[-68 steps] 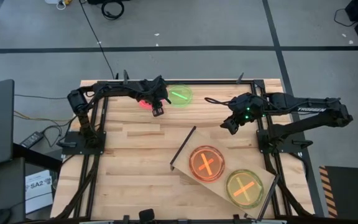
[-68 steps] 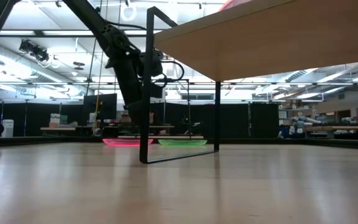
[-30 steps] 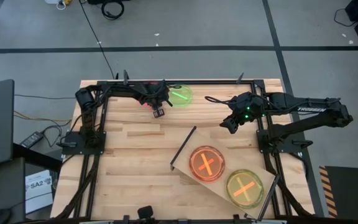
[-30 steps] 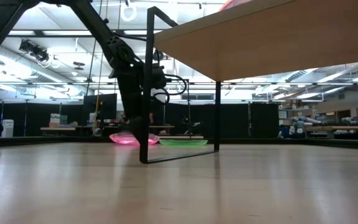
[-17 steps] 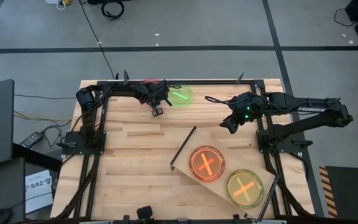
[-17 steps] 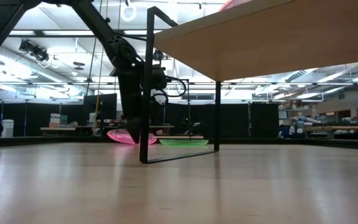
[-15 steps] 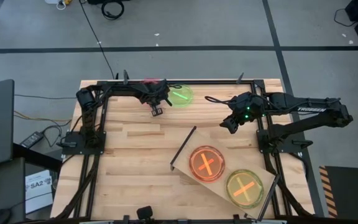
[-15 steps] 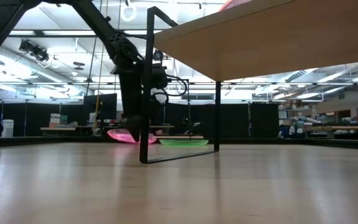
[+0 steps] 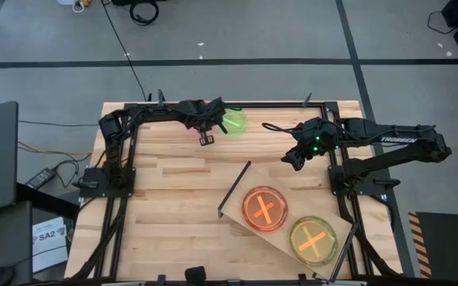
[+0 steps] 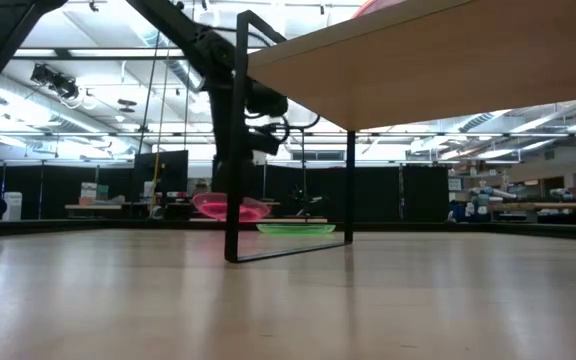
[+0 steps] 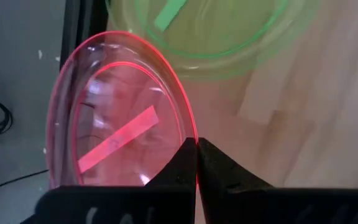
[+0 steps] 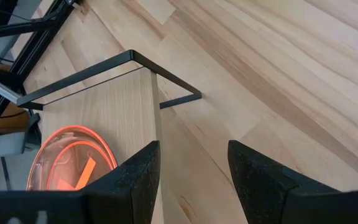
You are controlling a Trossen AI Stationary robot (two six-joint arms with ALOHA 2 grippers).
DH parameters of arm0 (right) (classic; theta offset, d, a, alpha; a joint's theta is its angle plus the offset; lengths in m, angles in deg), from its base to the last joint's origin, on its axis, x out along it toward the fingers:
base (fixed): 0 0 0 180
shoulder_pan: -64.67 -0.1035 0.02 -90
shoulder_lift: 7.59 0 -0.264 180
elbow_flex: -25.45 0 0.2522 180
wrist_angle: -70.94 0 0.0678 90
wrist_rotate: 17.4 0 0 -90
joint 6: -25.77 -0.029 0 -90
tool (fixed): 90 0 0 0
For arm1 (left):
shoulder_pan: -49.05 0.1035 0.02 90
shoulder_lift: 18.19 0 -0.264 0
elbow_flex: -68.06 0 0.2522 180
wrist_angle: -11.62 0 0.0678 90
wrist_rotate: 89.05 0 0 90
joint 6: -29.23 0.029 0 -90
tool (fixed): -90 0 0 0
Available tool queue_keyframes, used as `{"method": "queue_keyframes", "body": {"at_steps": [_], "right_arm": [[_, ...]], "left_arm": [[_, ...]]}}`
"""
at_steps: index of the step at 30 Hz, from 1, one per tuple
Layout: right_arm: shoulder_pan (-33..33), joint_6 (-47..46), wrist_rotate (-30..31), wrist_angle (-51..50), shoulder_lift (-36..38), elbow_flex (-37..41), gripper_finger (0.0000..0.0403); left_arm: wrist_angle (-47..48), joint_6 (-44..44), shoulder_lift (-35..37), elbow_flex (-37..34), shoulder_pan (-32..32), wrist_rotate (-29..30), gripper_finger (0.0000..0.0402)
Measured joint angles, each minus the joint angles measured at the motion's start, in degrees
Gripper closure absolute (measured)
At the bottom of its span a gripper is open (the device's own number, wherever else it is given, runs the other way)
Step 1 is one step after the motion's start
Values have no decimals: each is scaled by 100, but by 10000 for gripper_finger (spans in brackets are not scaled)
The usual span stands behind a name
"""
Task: Place and stack plates onto a shelf
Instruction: Stack the transparent pink plate on the left transparent orange plate on the shelf
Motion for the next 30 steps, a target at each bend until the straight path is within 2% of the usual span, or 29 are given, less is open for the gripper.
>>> {"method": "queue_keyframes", "body": {"at_steps": [19,30], "right_arm": [[0,8,-1,-2,0,0,208],[0,527,-2,-64,20,0,208]], "left_arm": [[1145,9,13,1354,-533,8,396],[1461,208,17,2213,-1084,5,394]]}}
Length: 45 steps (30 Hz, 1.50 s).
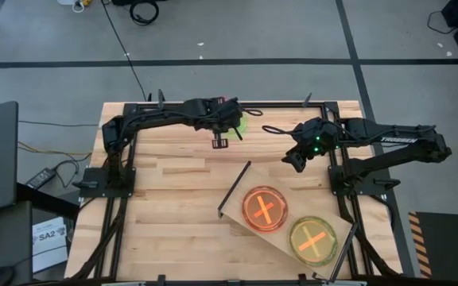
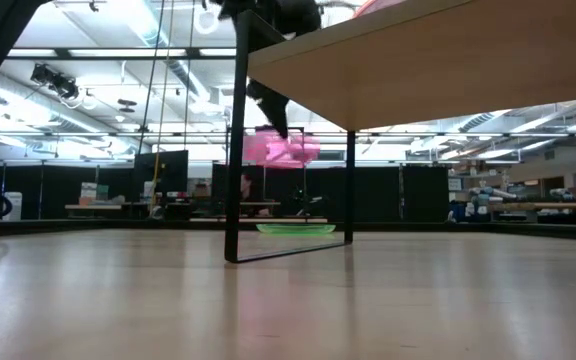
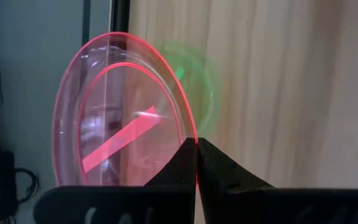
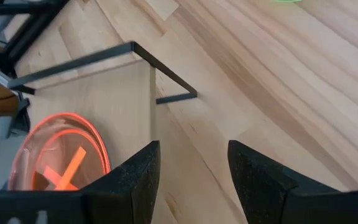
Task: Place and stack plates onto a shelf
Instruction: Stack the transparent pink plate on the left transparent orange plate on the shelf
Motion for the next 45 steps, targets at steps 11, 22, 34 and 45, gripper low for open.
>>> {"method": "queue_keyframes", "body": {"at_steps": [11,22,34,45], "right_arm": [[355,76,395,-982,554,0,208],[622,194,836,-1114,945,0,208],[643,332,837,-1117,961,0,208],[643,330,809,-1103,959,0,208]], "left_arm": [[445,0,0,1013,-786,2,394],[520,236,-4,1635,-1954,-13,395],[471,209,0,1662,-3141,-15,396],[183,188,0,1662,-3824,-816,395]]}}
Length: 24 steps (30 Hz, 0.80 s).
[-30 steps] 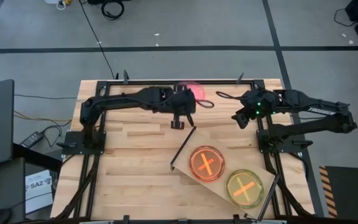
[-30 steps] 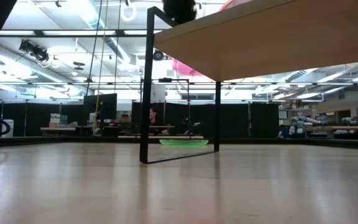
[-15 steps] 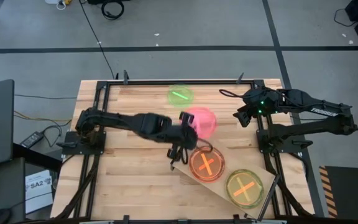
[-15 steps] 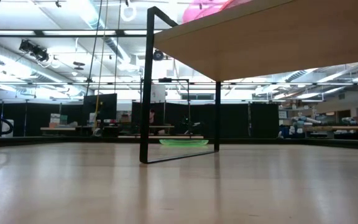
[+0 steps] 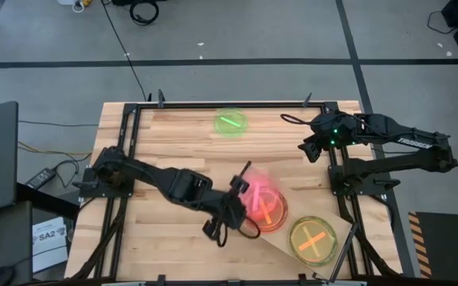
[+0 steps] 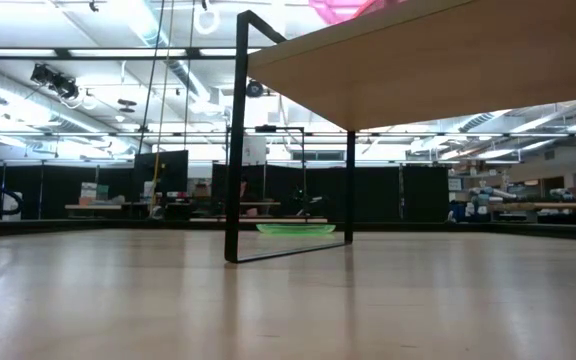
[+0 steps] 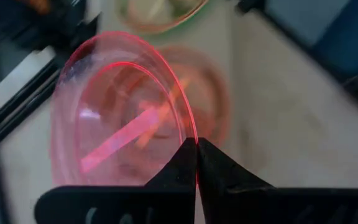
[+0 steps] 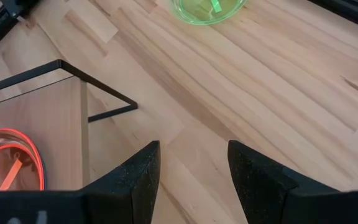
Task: Place and stack plates onto a shelf
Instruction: Stack the transparent pink plate on the left transparent orange plate on the shelf
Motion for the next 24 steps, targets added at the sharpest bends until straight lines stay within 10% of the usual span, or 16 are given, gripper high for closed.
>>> {"method": "queue_keyframes", "body": {"at_steps": [24], "right_arm": [[0,-4,-20,13,-22,0,208]], "left_arm": [[-566,108,-488,-21,-82,-878,394]]}}
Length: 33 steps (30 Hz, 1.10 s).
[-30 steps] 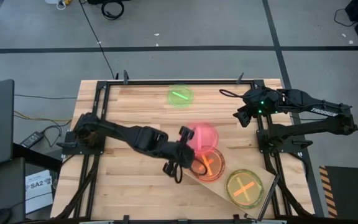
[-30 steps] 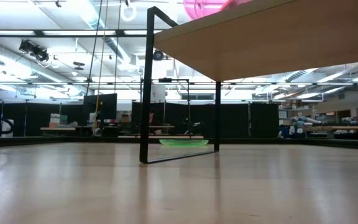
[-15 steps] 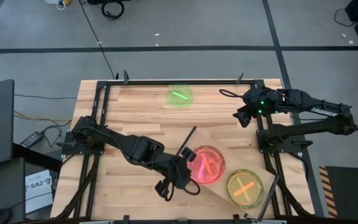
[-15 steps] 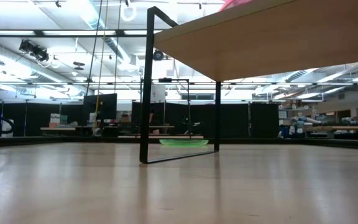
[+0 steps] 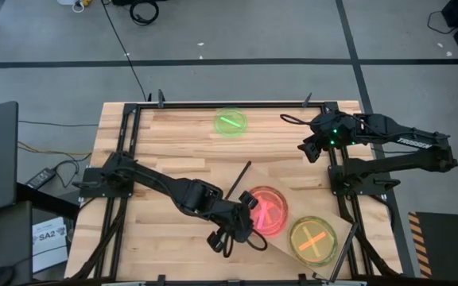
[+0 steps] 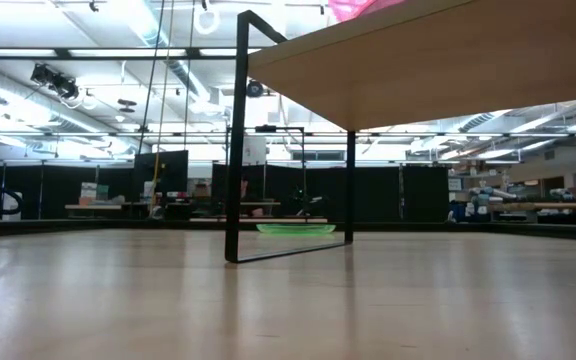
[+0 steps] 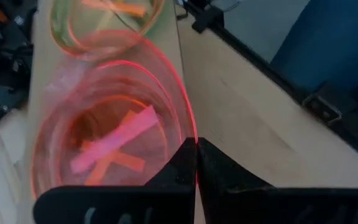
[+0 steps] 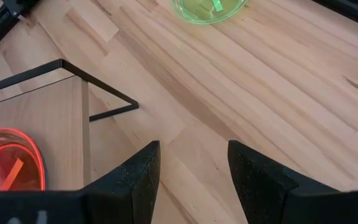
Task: Place and stack plates onto a shelf
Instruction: Stack the transparent pink plate on the left transparent orange plate on the shelf
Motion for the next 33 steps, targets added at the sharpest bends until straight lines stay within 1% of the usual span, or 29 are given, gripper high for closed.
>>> {"method": "queue_keyframes", "body": {"at_steps": [10,18,28,31,33], "right_arm": [[-7,-10,0,-3,-32,0,208],[-7,-11,0,-4,-31,0,208],[-7,-9,-1,-4,-31,0,208],[-7,-9,-1,-4,-31,0,208],[-7,-7,-2,-4,-31,0,208]], "left_arm": [[11,-60,-158,3,121,25,390],[2,-54,-179,3,162,24,378],[6,-51,-179,3,162,24,376],[9,-51,-179,3,162,29,369],[7,-57,-179,3,162,57,355]]}}
